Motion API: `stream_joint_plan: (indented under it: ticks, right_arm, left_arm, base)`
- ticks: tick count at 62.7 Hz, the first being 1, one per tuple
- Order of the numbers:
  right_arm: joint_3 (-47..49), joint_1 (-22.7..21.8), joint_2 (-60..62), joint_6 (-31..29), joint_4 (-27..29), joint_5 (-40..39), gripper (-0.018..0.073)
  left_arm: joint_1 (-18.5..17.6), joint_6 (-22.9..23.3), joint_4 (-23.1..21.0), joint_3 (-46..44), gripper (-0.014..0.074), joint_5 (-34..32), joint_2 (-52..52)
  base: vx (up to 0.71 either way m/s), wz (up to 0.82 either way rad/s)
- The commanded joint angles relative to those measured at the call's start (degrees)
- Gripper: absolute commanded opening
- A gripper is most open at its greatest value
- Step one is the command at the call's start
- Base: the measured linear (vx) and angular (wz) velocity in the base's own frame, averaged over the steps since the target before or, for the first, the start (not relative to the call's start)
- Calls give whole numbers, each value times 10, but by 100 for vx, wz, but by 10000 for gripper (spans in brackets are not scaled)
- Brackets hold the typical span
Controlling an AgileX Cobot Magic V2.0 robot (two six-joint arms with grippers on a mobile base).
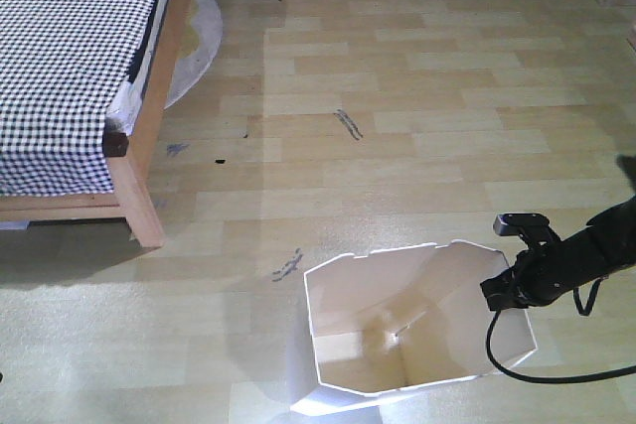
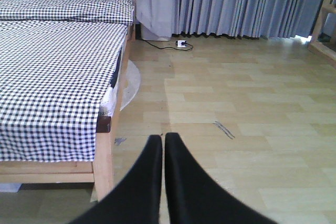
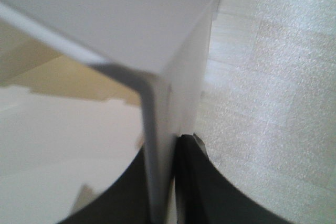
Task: Move trash bin to bedside with robot
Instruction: 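Drag the held bin with the right gripper toward the bed and curtains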
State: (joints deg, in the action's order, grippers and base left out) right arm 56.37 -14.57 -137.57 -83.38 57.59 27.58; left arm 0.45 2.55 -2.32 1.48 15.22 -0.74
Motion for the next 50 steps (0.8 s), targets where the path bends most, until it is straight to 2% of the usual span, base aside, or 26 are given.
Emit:
stream_joint_plan:
  ticks: [1,50]
  right_arm:
    - [5,-2,43,1,24,96,-5]
    - [5,-2,43,1,24,96,-5]
  left_arm:
    - [0,3,-3,11,-6,-39,-8]
    - [0,3,-3,11,-6,-39,-8]
  base:
    - [26,-10]
    - [28,-13]
